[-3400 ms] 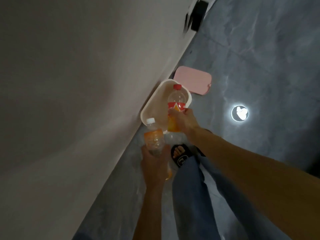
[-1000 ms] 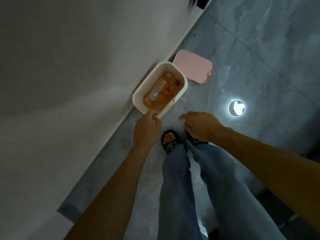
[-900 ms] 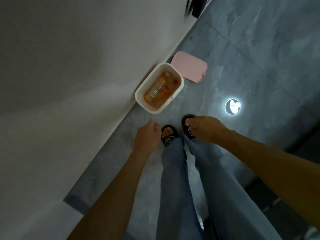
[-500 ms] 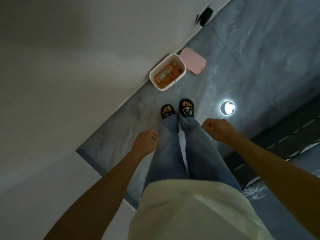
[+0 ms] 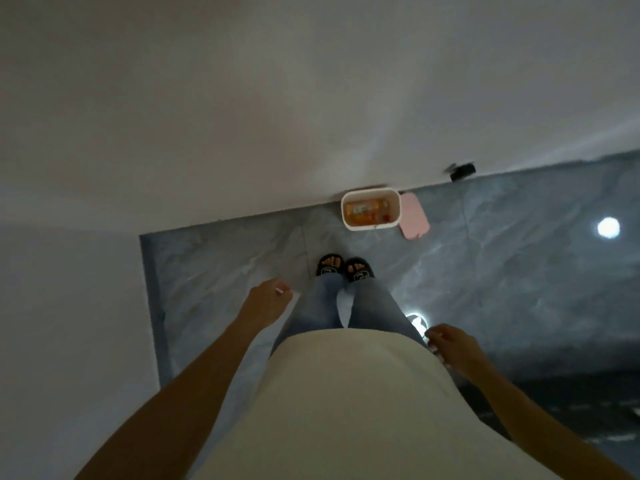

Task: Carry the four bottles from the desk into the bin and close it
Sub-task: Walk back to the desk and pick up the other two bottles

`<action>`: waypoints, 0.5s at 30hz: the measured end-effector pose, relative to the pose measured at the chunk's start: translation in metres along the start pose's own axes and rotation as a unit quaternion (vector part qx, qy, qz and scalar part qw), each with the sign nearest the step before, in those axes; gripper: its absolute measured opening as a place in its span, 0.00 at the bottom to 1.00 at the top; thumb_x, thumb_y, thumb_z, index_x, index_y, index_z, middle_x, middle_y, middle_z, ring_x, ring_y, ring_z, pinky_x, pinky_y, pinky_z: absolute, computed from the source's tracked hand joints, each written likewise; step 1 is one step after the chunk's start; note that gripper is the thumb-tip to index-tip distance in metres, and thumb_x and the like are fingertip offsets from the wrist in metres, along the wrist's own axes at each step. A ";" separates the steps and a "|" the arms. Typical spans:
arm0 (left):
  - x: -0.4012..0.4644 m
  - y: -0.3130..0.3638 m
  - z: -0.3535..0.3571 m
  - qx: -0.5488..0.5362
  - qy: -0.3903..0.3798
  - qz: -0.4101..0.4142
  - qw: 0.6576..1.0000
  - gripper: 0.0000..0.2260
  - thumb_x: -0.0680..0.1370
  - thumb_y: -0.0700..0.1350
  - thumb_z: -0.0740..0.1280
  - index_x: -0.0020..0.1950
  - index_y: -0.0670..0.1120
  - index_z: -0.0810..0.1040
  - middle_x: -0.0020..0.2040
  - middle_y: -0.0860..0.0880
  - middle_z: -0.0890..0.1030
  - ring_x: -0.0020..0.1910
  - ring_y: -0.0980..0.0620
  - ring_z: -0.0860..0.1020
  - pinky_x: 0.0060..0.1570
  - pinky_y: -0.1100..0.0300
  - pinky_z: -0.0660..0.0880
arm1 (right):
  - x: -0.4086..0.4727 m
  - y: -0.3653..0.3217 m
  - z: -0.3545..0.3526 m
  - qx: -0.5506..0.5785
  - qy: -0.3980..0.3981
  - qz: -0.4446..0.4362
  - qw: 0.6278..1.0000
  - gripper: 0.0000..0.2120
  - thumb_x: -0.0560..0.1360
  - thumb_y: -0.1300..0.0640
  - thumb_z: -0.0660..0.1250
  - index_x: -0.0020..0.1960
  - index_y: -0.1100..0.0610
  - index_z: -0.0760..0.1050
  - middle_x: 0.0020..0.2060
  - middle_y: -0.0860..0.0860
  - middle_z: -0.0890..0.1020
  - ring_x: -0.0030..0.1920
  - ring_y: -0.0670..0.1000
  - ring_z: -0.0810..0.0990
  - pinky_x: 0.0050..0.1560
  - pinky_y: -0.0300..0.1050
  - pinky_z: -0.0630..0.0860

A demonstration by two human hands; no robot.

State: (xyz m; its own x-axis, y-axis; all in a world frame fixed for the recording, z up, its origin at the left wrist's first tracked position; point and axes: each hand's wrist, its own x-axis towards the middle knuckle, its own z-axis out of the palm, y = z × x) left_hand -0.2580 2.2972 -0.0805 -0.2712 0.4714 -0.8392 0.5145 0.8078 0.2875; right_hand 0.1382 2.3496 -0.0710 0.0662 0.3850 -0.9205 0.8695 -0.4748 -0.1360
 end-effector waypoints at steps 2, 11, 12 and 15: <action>-0.013 -0.014 0.006 -0.055 0.033 -0.030 0.998 0.11 0.82 0.49 0.64 0.57 0.44 0.81 0.52 0.43 0.85 0.51 0.41 0.83 0.58 0.43 0.80 | 0.008 -0.012 -0.018 -0.057 -0.018 -0.023 0.998 0.08 0.79 0.51 0.62 0.47 0.49 0.79 0.38 0.50 0.83 0.38 0.52 0.80 0.42 0.45 0.76; -0.105 -0.069 0.135 -0.280 0.069 -0.228 0.930 0.11 0.82 0.44 0.64 0.58 0.43 0.83 0.52 0.42 0.85 0.54 0.40 0.84 0.55 0.49 0.81 | 0.045 -0.112 -0.052 -0.287 -0.059 -0.160 0.943 0.11 0.81 0.52 0.61 0.56 0.54 0.79 0.51 0.55 0.85 0.52 0.58 0.84 0.55 0.51 0.79; -0.119 -0.073 0.155 -0.287 0.063 -0.244 0.924 0.11 0.82 0.44 0.63 0.58 0.42 0.83 0.51 0.43 0.85 0.55 0.39 0.83 0.53 0.52 0.79 | 0.046 -0.125 -0.048 -0.304 -0.061 -0.182 0.933 0.11 0.81 0.53 0.61 0.56 0.57 0.79 0.52 0.56 0.85 0.51 0.58 0.84 0.57 0.53 0.80; -0.155 -0.076 0.215 -0.256 0.042 -0.270 0.927 0.13 0.82 0.45 0.63 0.60 0.43 0.83 0.58 0.42 0.83 0.60 0.40 0.81 0.53 0.55 0.76 | 0.040 -0.168 -0.025 -0.345 -0.078 -0.229 0.907 0.13 0.81 0.52 0.61 0.56 0.57 0.80 0.49 0.57 0.85 0.50 0.59 0.84 0.57 0.56 0.80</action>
State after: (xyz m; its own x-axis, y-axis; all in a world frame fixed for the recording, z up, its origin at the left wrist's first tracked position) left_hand -0.0800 2.0862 -0.0716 -0.4505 -0.0419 -0.8918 -0.1620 0.9862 0.0355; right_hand 0.0073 2.4646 -0.0758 -0.4025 0.2740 -0.8734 0.8910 0.3361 -0.3052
